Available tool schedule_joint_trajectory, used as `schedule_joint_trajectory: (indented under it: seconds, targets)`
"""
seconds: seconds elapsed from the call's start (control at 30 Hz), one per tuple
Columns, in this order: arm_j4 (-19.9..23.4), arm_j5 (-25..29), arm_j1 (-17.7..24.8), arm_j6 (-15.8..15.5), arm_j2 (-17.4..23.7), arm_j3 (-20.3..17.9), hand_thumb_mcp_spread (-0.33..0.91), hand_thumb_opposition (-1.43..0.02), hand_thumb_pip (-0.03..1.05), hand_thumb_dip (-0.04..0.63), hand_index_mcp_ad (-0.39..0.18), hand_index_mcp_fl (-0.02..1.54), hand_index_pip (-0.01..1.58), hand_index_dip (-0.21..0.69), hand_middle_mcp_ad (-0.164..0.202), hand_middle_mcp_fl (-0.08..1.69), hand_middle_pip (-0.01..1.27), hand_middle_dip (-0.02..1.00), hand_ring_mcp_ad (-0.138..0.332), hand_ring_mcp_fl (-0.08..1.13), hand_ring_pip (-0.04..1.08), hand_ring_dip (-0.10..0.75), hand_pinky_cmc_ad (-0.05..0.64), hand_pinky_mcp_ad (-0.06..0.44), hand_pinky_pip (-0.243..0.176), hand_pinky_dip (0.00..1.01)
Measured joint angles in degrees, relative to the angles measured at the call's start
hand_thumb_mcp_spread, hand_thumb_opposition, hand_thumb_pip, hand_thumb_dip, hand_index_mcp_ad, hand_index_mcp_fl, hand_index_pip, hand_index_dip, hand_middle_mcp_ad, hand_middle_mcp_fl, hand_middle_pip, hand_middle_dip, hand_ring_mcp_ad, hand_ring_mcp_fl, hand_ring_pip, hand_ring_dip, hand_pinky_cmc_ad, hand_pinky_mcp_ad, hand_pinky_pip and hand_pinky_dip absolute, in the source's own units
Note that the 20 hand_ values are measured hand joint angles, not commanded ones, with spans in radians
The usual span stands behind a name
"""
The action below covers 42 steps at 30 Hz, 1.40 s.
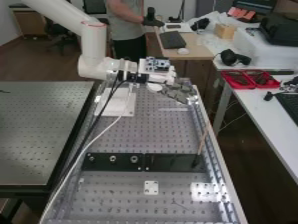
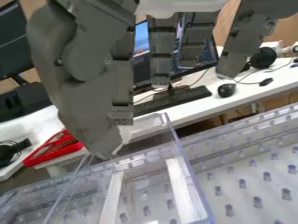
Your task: Grab the paper clip and place it in the clear container
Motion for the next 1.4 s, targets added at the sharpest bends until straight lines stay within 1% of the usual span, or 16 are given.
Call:
schedule_joint_trajectory:
  seconds: [0.1,0.13,0.2,0.27,0.3,0.37,0.57,0.63,0.87,0.93,0.97,1.03,1.07,1.13,1.23,1.4]
  targets:
    - [0.1,0.1,-0.1,0.1,0.2,0.0,0.44,-0.88,0.58,0.286,-0.169,0.52,1.04,0.091,0.063,0.23,0.12,0.19,0.087,0.03,0.10,0.087,0.346,0.265,0.031,0.23]
    - [0.2,0.1,-0.2,0.2,0.3,0.0,0.43,-0.88,0.58,0.283,-0.169,0.50,1.04,0.093,0.063,0.23,0.12,0.19,0.086,0.03,0.10,0.087,0.346,0.265,0.021,0.23]
    - [0.1,0.1,-0.3,0.3,0.4,0.0,0.42,-0.86,0.58,0.283,-0.169,0.46,1.04,0.079,0.063,0.23,0.12,0.19,0.086,0.03,0.10,0.087,0.346,0.264,0.002,0.27]
    - [-0.1,0.0,-0.5,0.4,0.5,-0.2,0.42,-0.87,0.58,0.286,-0.169,0.46,1.05,0.079,0.066,0.23,0.12,0.19,0.086,0.03,0.10,0.087,0.346,0.265,0.000,0.29]
    - [0.0,0.0,-0.5,0.4,0.8,-0.5,0.43,-0.86,0.61,0.283,-0.169,0.42,1.03,0.063,0.066,0.23,0.12,0.19,0.086,0.03,0.10,0.087,0.346,0.265,-0.012,0.29]
    - [0.5,0.1,-0.7,0.5,1.9,-1.3,0.43,-0.85,0.62,0.286,-0.169,0.42,1.03,0.061,0.066,0.23,0.12,0.19,0.084,0.03,0.10,0.087,0.346,0.264,-0.012,0.31]
    - [2.0,0.5,-1.5,-0.1,8.0,-5.3,0.41,-0.84,0.62,0.286,-0.157,0.40,1.00,0.056,0.066,0.22,0.12,0.19,0.087,0.01,0.10,0.087,0.346,0.264,-0.028,0.30]
    - [2.5,1.0,-1.9,-0.7,10.9,-7.0,0.41,-0.84,0.61,0.286,-0.157,0.40,0.96,0.056,0.066,0.22,0.12,0.19,0.087,0.01,0.10,0.087,0.346,0.260,-0.028,0.30]
    - [3.0,2.8,-3.3,-2.7,18.4,-11.1,0.41,-0.82,0.60,0.286,-0.157,0.40,0.87,0.059,0.066,0.22,0.12,0.19,0.087,0.01,0.10,0.087,0.346,0.265,-0.028,0.31]
    - [2.8,3.7,-3.8,-3.8,21.3,-12.4,0.41,-0.82,0.60,0.283,-0.157,0.40,0.85,0.059,0.066,0.22,0.12,0.19,0.087,0.01,0.10,0.087,0.346,0.265,-0.028,0.31]
    - [2.7,3.8,-3.8,-3.9,21.6,-12.5,0.41,-0.82,0.59,0.283,-0.157,0.40,0.84,0.054,0.066,0.22,0.12,0.19,0.087,0.01,0.10,0.087,0.346,0.265,-0.028,0.31]
    - [1.7,4.8,-4.5,-5.5,24.9,-13.8,0.41,-0.82,0.59,0.283,-0.154,0.40,0.81,0.068,0.066,0.22,0.12,0.19,0.087,0.01,0.10,0.087,0.346,0.264,-0.028,0.31]
    - [1.5,4.9,-4.6,-5.7,25.3,-13.9,0.41,-0.82,0.59,0.283,-0.152,0.43,0.80,0.068,0.068,0.22,0.12,0.19,0.087,0.01,0.10,0.087,0.346,0.264,-0.028,0.31]
    - [0.2,5.3,-5.2,-6.9,27.8,-14.8,0.41,-0.82,0.58,0.283,-0.152,0.43,0.79,0.084,0.068,0.22,0.12,0.19,0.087,0.01,0.10,0.087,0.346,0.264,-0.028,0.31]
    - [-1.0,5.4,-5.9,-8.5,29.5,-15.5,0.41,-0.82,0.58,0.283,-0.152,0.44,0.77,0.099,0.065,0.22,0.12,0.19,0.087,0.01,0.10,0.087,0.346,0.264,-0.028,0.31]
    - [-1.9,4.8,-7.0,-9.3,30.5,-15.9,0.41,-0.82,0.58,0.283,-0.152,0.44,0.76,0.113,0.065,0.22,0.12,0.19,0.087,0.01,0.10,0.087,0.342,0.264,-0.028,0.31]
